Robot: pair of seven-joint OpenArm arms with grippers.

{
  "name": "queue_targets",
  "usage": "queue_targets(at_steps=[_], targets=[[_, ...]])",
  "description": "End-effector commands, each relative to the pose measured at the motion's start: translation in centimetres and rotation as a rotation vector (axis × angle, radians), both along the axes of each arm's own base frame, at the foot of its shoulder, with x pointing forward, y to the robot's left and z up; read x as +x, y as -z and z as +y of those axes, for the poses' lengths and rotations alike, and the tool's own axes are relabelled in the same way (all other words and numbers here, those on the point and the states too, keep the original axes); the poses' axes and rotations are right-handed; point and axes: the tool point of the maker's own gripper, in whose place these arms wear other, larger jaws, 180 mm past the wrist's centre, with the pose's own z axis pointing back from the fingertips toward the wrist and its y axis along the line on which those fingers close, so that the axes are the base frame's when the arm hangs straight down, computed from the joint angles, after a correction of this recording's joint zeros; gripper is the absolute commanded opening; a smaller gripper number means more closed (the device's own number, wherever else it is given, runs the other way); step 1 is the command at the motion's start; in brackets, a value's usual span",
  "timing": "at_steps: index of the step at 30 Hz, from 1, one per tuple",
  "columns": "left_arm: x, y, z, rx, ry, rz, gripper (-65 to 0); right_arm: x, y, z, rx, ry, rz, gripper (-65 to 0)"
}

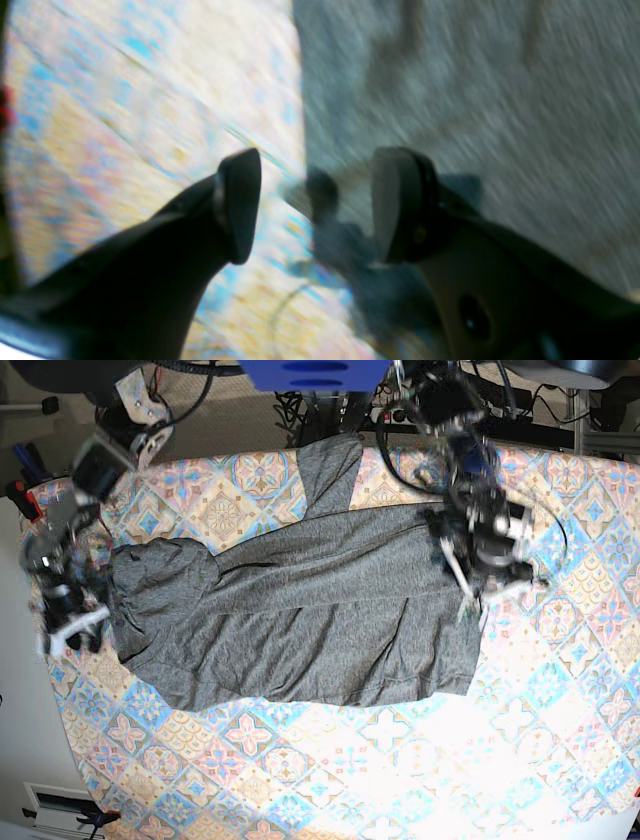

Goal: Layout the t-shirt on the table in an organized manner, then fold the t-shirt properly
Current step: 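Release the shirt and lift both grippers off the fabric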

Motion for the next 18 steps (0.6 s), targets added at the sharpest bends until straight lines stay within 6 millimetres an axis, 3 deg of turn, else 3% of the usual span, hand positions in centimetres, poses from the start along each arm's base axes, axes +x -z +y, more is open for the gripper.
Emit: queue_targets(at_steps=[1, 3, 9, 14, 18], targets=[[0.0, -1.1, 0.2, -0.012, -0.011, -0.046, -30.5, 0.0, -2.9, -1.5, -0.028, 0.021, -0.093, -41.7], [-1.1, -0.5, 0.4, -0.044, -0.019, -0.036, -30.5, -2.1, -3.0, -3.1, -0.051, 0.073, -0.091, -41.7], [-2.9, 0.4, 1.5, -0.074, -0.056, -0.013, -30.5, -7.1, 0.7, -3.7, 0.020, 0.188, -0.044, -41.8], [-3.5, 0.7, 2.0, -0.059, -0.060, 0.005, -30.5, -8.9, 2.9, -1.9, 0.101, 0.192, -0.027, -41.9], [-4.6, 1.2, 2.1, -0.058, -0.058, 0.026, -30.5, -9.8, 3.3, -1.4, 0.180, 0.201, -0.061, -41.9]])
